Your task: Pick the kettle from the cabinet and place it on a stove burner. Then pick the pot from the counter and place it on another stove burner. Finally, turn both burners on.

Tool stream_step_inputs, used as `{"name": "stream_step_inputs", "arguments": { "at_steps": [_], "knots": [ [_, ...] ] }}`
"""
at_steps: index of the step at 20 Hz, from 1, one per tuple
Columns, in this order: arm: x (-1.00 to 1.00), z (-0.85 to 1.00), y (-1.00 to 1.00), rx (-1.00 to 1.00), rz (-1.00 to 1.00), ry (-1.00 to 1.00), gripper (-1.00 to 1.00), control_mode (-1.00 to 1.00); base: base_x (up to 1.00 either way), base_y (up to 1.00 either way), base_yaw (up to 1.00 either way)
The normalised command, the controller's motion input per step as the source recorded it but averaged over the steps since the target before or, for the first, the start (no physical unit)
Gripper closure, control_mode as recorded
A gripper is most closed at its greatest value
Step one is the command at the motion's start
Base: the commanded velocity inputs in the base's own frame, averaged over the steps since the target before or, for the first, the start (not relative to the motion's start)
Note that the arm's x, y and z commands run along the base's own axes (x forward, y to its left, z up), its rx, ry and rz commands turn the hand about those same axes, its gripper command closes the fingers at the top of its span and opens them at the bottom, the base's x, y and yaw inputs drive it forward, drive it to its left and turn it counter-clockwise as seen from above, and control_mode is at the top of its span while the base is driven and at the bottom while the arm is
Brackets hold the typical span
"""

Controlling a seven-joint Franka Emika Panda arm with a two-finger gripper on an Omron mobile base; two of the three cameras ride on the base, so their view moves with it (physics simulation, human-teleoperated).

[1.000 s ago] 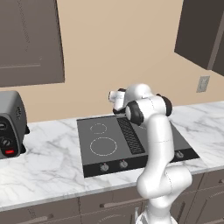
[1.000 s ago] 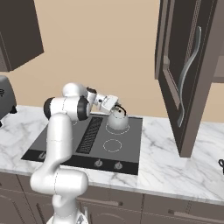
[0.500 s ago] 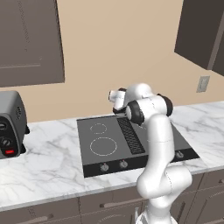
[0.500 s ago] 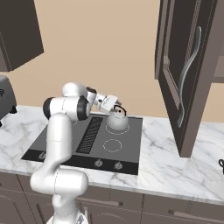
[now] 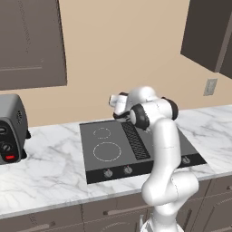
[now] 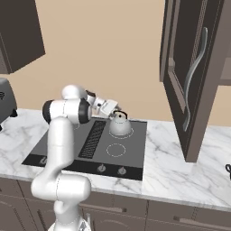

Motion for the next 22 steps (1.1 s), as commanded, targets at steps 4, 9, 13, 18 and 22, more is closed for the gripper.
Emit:
{"name": "stream_step_inputs", "arguments": {
  "at_steps": [4, 9, 13, 18, 22],
  "knots": [
    [-0.07, -0.19, 0.33, 0.0, -0.01, -0.02, -1.0, -1.0, 0.0, 0.0, 0.0],
    [-0.11, -0.16, 0.29, 0.0, -0.01, -0.01, -1.0, -1.0, 0.0, 0.0, 0.0],
    [-0.34, 0.03, 0.12, -0.01, -0.04, -0.04, -1.0, -1.0, 0.0, 0.0, 0.0],
    [-0.43, 0.25, 0.16, 0.0, -0.01, -0.07, -1.0, -1.0, 0.0, 0.0, 0.0],
    [-0.52, 0.28, 0.2, 0.0, 0.0, -0.1, -1.0, -1.0, 0.0, 0.0, 0.0]
  ]
}}
